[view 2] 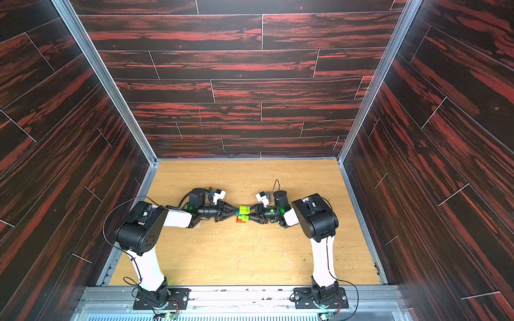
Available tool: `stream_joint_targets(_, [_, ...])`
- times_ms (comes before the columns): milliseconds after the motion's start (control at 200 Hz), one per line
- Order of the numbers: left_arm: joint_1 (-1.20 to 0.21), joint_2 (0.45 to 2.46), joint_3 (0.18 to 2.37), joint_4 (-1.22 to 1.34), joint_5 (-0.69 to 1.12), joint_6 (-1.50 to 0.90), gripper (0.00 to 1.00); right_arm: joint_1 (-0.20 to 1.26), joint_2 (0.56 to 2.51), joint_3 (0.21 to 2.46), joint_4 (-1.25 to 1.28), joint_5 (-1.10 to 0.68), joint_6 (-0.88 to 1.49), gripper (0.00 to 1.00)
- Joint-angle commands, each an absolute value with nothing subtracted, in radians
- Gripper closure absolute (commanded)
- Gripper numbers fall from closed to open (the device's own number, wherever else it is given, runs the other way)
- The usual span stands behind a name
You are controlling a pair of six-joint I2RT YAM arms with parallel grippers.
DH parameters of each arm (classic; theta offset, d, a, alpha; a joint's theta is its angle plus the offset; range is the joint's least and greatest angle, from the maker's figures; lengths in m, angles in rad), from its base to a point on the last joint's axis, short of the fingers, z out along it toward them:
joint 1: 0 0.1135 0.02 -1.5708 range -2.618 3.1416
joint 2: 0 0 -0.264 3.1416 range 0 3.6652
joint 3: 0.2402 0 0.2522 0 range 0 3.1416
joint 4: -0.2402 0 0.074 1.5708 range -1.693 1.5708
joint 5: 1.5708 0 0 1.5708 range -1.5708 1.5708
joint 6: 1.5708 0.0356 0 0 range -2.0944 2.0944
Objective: Assemble the letter s with lego
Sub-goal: Assemble the lego brick with the lego brick.
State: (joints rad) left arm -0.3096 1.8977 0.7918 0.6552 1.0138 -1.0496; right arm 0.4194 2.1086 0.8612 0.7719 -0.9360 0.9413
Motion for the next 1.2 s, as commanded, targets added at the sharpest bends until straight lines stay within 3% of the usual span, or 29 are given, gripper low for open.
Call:
stream_joint_targets(0, [-0.299, 1.91, 0.784, 0.643, 1.025, -1.023, 0.86, 0.428, 2.18, 0.83, 0.651, -0.887, 0.917, 0.46])
stream_joint_targets(736, [-0.293, 1.972, 0.802, 0.517, 1.022, -0.93, 0.84, 0.428, 2.183, 0.833, 0.561, -0.864, 0.851, 0.49])
stream_joint_targets(1192, [-0.293, 1.992, 0.838, 0.397, 1.003, -0.861, 0.74, 0.429, 2.184, 0.826, 0.552, -0.862, 0.841, 0.49])
